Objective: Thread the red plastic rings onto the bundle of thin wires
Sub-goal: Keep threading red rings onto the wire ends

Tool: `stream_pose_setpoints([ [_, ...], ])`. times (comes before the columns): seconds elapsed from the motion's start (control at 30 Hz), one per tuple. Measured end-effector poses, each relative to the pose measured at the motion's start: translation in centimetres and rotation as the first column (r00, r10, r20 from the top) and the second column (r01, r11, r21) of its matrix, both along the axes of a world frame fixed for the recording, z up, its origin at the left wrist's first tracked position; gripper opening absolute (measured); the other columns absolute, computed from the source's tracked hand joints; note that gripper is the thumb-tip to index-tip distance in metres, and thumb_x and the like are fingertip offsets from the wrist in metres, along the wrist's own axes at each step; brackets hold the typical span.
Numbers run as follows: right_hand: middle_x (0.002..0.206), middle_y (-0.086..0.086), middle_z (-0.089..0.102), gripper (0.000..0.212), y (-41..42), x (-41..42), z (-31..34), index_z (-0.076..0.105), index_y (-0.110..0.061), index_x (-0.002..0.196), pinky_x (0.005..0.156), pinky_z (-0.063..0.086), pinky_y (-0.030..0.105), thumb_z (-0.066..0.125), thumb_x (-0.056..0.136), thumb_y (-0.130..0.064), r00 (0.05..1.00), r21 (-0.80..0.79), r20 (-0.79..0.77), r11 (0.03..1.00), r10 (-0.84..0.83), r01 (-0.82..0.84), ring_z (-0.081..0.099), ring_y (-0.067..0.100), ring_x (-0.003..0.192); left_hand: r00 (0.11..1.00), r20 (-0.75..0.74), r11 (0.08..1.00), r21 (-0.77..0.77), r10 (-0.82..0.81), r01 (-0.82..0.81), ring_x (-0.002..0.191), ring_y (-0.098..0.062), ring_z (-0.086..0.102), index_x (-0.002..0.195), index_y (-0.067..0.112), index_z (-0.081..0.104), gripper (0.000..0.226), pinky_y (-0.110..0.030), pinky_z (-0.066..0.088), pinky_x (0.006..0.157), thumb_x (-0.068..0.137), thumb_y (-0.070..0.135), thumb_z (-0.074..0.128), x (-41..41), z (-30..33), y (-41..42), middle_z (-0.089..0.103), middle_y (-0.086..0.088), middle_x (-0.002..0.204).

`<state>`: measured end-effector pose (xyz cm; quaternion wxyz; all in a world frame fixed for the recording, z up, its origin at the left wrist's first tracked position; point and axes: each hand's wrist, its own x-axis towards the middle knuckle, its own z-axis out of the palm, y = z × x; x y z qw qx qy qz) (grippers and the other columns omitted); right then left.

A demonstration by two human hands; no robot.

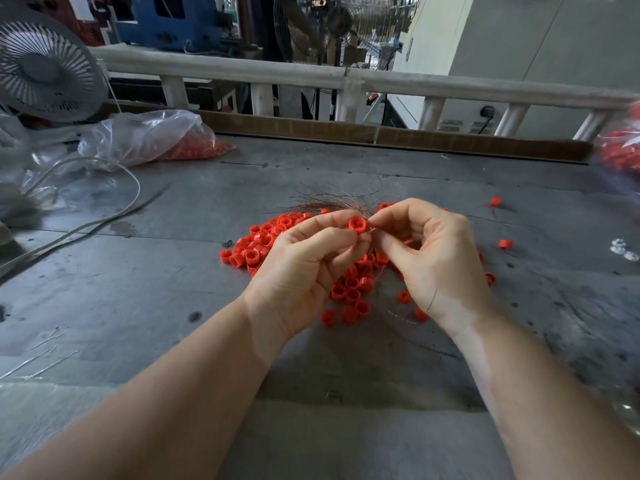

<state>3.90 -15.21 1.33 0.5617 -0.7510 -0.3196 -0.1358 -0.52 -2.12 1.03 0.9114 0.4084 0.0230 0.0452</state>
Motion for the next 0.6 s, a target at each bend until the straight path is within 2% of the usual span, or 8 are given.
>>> stream_pose_setpoints([
  [0.23,0.062,-0.016,0.063,0.031,0.03,-0.01,-0.11,0.063,-0.024,0.074,0.063,0.045,0.007,0.069,0.078,0.005,1.0,0.022,0.008,1.0,0.007,-0.007,0.061,-0.005,0.063,1.0,-0.013,0.999,-0.044,-0.011,0.01,0.066,-0.013,0.069,0.082,0.001,0.067,0.019,-0.017,0.056,0.065,0.067,-0.006,0.058,0.05,0.0,0.08,0.069,-0.009,0.072],
  [0.6,0.065,-0.016,0.063,0.034,0.09,-0.14,-0.23,0.062,-0.03,0.073,0.064,0.043,0.006,0.071,0.077,0.003,0.998,-0.044,0.059,0.998,-0.031,0.033,0.06,-0.006,0.064,0.999,-0.04,0.997,-0.071,0.004,-0.006,0.066,-0.015,0.07,0.075,0.001,0.072,0.017,-0.017,0.056,0.061,0.063,-0.004,0.061,0.06,0.02,0.17,0.069,-0.012,0.072],
])
